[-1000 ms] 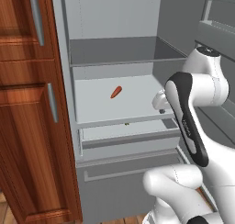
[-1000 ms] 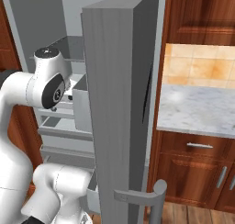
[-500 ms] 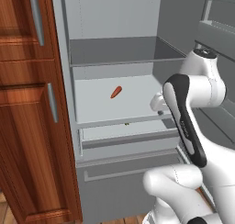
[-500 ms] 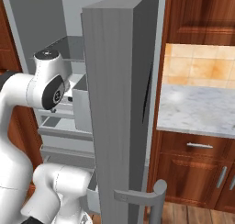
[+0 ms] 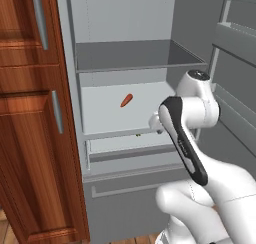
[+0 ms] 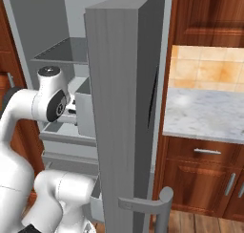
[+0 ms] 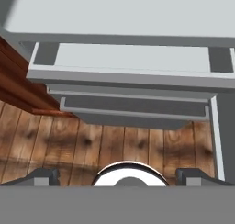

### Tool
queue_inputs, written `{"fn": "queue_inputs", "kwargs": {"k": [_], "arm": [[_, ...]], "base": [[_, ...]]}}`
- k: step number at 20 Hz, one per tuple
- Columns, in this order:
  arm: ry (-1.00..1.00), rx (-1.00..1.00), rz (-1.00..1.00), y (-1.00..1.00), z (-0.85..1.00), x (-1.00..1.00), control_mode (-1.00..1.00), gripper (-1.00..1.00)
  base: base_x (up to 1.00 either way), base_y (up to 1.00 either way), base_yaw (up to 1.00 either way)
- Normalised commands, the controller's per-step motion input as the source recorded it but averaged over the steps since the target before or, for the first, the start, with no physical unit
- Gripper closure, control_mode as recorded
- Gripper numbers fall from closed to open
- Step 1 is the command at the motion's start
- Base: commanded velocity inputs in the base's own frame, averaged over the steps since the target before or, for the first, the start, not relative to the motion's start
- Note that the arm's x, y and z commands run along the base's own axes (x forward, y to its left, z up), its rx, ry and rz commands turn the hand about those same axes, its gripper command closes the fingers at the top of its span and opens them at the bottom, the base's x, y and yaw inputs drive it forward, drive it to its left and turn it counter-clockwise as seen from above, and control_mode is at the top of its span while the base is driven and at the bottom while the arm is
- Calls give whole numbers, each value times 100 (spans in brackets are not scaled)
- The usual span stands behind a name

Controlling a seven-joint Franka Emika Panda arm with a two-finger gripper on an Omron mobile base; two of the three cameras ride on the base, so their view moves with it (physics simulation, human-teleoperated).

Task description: Fully open the fridge drawer.

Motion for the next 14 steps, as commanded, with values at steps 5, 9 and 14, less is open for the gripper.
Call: {"fn": "queue_inputs", "kwargs": {"k": [5,9,14], "arm": [[0,0,0,20,-38,66,-100,-100],[0,0,0,1,-28,54,-100,-100],[0,0,0,0,-35,42,-100,-100]], "base": [[0,0,0],[0,0,0],[0,0,0]]}}
